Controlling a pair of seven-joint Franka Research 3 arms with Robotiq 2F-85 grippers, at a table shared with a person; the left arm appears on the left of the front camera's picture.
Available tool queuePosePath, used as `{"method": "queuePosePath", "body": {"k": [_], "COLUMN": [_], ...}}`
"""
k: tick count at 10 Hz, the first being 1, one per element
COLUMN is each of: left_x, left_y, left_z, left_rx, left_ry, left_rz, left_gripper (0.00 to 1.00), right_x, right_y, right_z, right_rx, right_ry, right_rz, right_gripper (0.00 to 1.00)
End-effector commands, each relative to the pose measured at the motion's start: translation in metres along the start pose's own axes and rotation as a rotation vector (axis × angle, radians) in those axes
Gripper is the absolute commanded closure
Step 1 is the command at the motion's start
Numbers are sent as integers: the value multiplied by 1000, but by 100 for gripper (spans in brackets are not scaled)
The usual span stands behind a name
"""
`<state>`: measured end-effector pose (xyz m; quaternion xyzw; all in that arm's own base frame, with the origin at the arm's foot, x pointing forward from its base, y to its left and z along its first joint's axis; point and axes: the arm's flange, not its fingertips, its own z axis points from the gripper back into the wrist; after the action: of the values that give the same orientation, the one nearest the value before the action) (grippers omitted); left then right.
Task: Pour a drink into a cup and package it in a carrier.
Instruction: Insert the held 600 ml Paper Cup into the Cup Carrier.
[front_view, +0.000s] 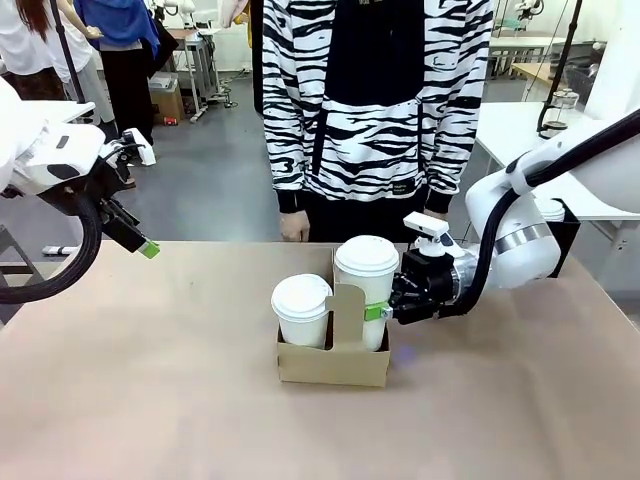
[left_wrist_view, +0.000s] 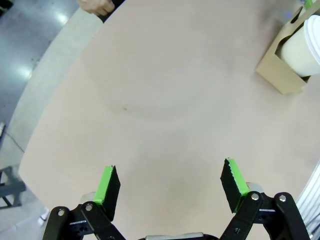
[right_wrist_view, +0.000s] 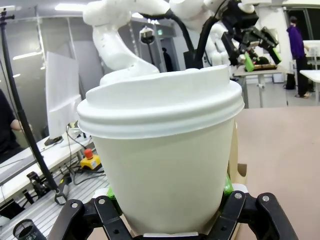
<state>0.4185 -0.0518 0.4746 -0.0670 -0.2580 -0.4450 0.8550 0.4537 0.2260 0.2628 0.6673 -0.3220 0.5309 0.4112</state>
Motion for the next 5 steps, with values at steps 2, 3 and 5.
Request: {"method": "queuePosePath", "body": {"k": [2, 3, 5], "left_x": [2, 2, 2], "left_y": [1, 1, 1], "left_z": [2, 2, 2], "left_rx": [8, 8, 8], "left_ry": [14, 14, 14], "left_rz": [7, 7, 7], "left_gripper": [0, 0, 0], "right_x": [-16, -24, -29], "right_y": [-15, -18, -18], "right_z": [-2, -2, 0], "right_rx": [56, 65, 69], "right_ry": [70, 85, 106], "right_rz": [36, 44, 86], "right_gripper": [20, 20, 20]}}
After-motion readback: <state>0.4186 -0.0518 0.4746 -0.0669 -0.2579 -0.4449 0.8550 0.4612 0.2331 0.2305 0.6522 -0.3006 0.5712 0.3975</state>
